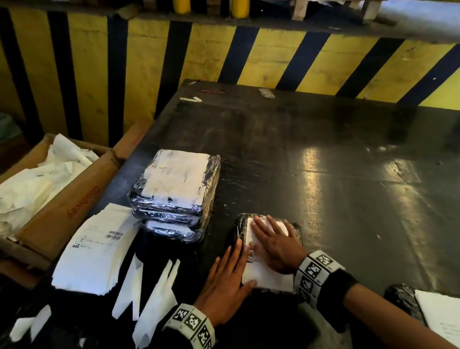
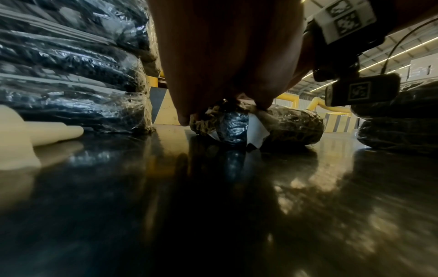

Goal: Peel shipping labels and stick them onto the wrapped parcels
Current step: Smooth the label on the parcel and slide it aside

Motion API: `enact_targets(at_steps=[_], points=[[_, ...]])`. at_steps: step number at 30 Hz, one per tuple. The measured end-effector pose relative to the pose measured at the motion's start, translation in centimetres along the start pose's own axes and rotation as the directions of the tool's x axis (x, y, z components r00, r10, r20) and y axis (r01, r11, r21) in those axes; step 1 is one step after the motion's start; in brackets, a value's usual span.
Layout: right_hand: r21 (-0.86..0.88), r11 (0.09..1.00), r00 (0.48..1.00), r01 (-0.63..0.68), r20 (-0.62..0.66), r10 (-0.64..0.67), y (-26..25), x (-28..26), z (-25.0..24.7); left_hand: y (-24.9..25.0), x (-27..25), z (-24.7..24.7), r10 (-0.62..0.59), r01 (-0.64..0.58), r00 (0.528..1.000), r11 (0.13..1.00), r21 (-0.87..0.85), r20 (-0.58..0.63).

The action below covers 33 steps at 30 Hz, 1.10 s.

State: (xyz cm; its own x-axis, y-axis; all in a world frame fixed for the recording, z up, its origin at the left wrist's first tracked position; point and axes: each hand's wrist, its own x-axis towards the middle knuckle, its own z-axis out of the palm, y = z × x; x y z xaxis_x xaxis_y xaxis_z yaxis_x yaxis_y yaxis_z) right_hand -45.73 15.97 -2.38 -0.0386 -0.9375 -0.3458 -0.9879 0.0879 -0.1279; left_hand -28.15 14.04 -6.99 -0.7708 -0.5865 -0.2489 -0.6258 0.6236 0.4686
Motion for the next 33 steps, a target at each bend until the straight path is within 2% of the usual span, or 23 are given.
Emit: enact_targets(at_steps=[3, 7, 10, 14, 18, 23, 26, 30, 33], points=[[-0.007, 0.999, 0.999, -0.032, 0.013, 0.032, -0.3, 1.0, -0.9, 0.0, 0.0, -0.1, -0.001, 0.001, 1.000, 0.999, -0.032, -0.006], [-0.156, 0.987, 0.999, 0.044, -0.006, -0.046, -0.9, 0.4, -0.7, 0.0, -0.2, -0.1, 0.004, -0.004, 1.000, 0.999, -0.054, 0.000], [-0.174, 0.981, 0.995, 0.091, -0.019, -0.096, -1.3, 0.2, -0.5, 0.1, -0.3, -0.1, 0.004, -0.005, 1.000, 0.998, -0.063, -0.010], [-0.118, 0.992, 0.998, 0.032, -0.048, -0.038, -1.0, 1.0, -0.4, 0.0, -0.2, -0.1, -0.002, 0.001, 1.000, 0.997, -0.074, -0.013], [-0.049, 0.999, 0.999, 0.022, -0.036, -0.024, -1.1, -1.3, 0.7, -0.3, 0.0, 0.1, -0.003, 0.002, 1.000, 0.997, -0.077, -0.007], [0.040, 0.991, 0.985, -0.131, -0.104, 0.135, 1.1, -5.9, 3.6, -0.7, 0.2, 0.5, 0.018, -0.019, 0.999, 0.999, -0.039, -0.027], [0.098, 0.973, 0.973, -0.209, -0.082, 0.217, 1.8, -7.2, 4.0, -0.7, 0.1, 0.6, 0.031, -0.032, 0.999, 0.998, -0.062, -0.017], [0.029, 0.975, 0.968, -0.219, -0.121, 0.221, -0.7, -6.8, 3.1, -0.6, 0.1, 0.3, 0.028, -0.029, 0.999, 0.997, -0.065, -0.017], [0.024, 0.986, 0.971, -0.164, -0.173, 0.165, -2.0, -6.2, 4.5, -0.5, 0.1, 0.2, 0.031, -0.031, 0.999, 0.996, -0.079, -0.008]])
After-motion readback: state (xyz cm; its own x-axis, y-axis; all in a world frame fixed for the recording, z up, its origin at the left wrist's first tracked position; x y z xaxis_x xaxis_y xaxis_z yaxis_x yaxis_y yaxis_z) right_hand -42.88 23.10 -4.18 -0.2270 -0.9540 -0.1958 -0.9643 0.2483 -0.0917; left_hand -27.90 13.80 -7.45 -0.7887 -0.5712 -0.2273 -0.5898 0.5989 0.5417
